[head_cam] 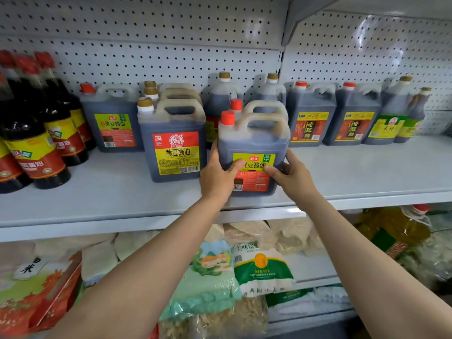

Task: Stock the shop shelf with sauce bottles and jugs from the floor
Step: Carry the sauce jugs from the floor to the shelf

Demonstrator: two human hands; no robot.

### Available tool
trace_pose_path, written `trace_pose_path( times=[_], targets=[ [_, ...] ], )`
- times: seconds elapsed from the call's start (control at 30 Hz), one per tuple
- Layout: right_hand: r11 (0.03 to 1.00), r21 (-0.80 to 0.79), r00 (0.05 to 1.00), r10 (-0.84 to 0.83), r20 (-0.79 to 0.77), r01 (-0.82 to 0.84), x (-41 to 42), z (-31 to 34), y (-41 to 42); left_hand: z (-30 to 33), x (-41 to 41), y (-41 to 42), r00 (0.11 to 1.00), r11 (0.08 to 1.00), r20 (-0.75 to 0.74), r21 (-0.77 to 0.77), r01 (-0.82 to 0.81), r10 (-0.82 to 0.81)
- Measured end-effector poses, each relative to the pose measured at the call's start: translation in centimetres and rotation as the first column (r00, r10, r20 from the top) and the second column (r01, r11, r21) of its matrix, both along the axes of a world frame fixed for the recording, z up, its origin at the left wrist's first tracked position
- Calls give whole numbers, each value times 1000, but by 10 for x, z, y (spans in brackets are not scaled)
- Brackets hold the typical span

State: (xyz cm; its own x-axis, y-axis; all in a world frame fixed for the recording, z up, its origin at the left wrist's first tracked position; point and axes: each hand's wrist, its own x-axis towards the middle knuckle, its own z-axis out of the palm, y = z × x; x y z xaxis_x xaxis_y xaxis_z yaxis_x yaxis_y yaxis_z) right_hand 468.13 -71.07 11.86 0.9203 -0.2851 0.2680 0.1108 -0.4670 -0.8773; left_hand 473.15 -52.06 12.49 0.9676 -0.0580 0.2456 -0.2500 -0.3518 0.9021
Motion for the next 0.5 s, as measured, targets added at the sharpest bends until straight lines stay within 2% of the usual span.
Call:
trace_pose_path(
  times=[0.27,0.5],
  targets=[
    [986,-143,996,-87,21,89,-9,3,43,-1,-2,42,1000,1000,12,2,15,-15],
    [960,-243,990,-129,60,140,-7,2,124,3,0,124,999,1000,-36,17,13,-12]
  ],
)
